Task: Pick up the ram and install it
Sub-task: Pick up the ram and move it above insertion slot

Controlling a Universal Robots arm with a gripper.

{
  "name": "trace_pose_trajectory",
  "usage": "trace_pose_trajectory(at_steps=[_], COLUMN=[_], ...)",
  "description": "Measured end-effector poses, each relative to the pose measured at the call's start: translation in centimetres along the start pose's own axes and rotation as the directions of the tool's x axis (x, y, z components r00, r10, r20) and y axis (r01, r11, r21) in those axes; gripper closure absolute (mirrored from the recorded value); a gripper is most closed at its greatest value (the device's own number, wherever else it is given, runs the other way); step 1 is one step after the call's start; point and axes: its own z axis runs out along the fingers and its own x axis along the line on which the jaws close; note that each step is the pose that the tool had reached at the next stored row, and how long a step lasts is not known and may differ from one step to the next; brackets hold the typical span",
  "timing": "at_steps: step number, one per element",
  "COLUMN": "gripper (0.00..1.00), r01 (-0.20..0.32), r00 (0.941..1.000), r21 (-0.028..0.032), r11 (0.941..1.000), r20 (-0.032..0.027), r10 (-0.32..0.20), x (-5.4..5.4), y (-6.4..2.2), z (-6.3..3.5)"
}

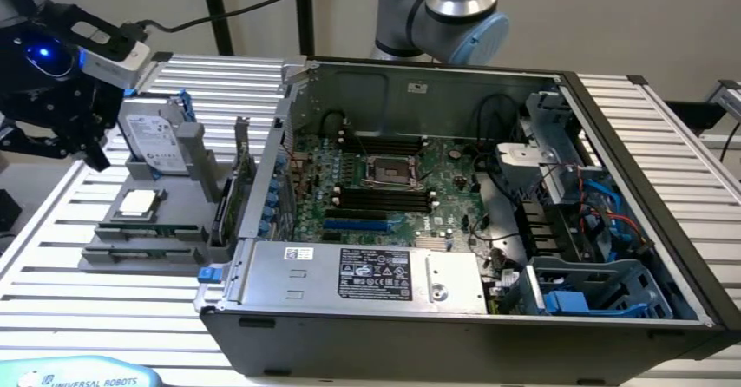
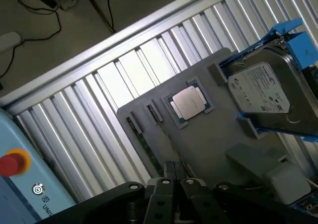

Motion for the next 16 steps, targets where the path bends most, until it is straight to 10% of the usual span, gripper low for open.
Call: trace_pose_trajectory(at_steps=[7,16], gripper=[0.89,0.89], r01=[0.126,0.282], r00=[0.9920,0.9593], r21=[-0.0028,-0.0062], r11=[0.9920,0.9594], r20=[-0.0059,-0.0146], r10=[-0.126,-0.282], x=[0.0,0.0], y=[-0.04,-0.09], z=[0.67,1.71])
